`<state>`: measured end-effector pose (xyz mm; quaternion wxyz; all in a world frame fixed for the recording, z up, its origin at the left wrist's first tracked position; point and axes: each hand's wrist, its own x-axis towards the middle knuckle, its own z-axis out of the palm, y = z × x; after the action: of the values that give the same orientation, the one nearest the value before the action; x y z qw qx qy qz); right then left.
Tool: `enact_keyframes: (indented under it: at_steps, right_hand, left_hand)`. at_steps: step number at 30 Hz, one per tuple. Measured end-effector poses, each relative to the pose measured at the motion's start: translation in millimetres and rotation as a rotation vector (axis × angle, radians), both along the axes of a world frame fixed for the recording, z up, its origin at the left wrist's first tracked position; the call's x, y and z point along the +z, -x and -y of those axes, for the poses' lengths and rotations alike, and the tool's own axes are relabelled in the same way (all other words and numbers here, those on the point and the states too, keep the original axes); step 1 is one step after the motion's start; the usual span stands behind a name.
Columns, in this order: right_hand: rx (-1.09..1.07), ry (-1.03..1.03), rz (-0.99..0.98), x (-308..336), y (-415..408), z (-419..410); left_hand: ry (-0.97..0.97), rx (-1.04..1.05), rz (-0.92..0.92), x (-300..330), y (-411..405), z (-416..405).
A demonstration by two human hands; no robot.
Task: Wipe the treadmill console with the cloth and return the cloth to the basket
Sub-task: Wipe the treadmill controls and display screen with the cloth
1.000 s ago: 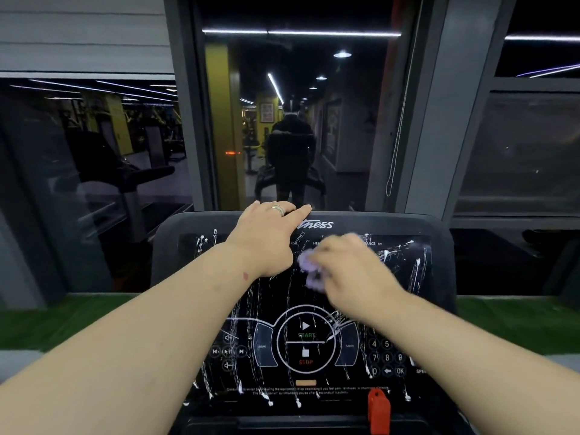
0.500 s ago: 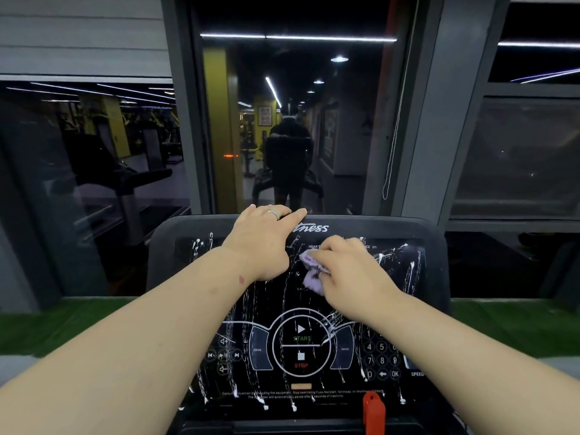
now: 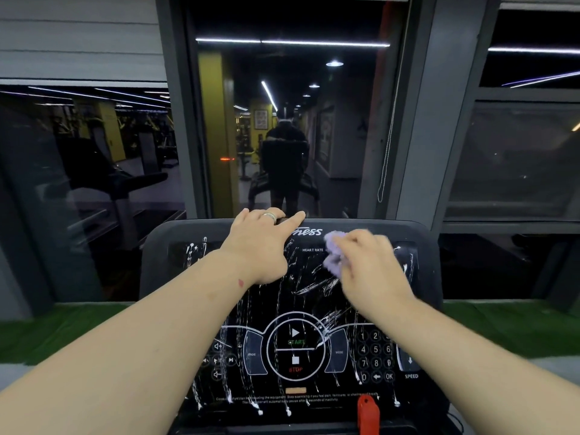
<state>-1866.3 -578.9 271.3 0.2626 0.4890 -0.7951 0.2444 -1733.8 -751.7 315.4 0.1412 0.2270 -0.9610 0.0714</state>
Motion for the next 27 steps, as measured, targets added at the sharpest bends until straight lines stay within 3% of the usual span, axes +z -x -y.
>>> enact_keyframes:
  at_steps: [4,6,8,9,10,13,15,19,20,21,25,27]
  right_hand:
    - [0.327,-0.336,-0.16,-20,-3,-9]
    - [0.278,-0.192,-0.145,-3,13,-9]
    - [0.056,0.061,-0.07,12,24,-7]
    - [-0.027,0.091,-0.063,12,22,-4]
    - [-0.032,0.056,-0.085,5,17,0]
    - [0.3,-0.224,-0.197,-34,-5,2]
    - [0.366,-0.308,-0.259,-27,4,-1]
    - [-0.047,0.064,-0.067,12,30,-2]
    - [-0.101,0.077,-0.106,10,26,2]
    - [-0.065,0.034,-0.16,2,18,4]
    - [0.408,-0.274,-0.326,-39,1,-4]
    - [0.367,-0.224,-0.252,-17,21,-9]
  left_hand:
    - [0.002,0.015,-0.013,-1,2,-1]
    - [0.0,0.011,-0.014,-1,1,-1]
    - [-0.009,0.012,-0.017,0,1,-3]
    - [-0.011,0.014,-0.015,0,0,-4]
    - [-0.012,0.016,-0.013,1,0,-4]
    - [-0.002,0.021,-0.011,-1,2,-3]
    - [0.01,0.026,0.008,-1,3,-2]
    - [0.001,0.035,0.022,0,6,-6]
    - [-0.004,0.038,0.017,0,6,-7]
    - [-0.007,0.04,0.011,0,6,-8]
    - [-0.006,0.047,0.011,-2,7,-5]
    - [0.001,0.049,0.005,-2,8,-5]
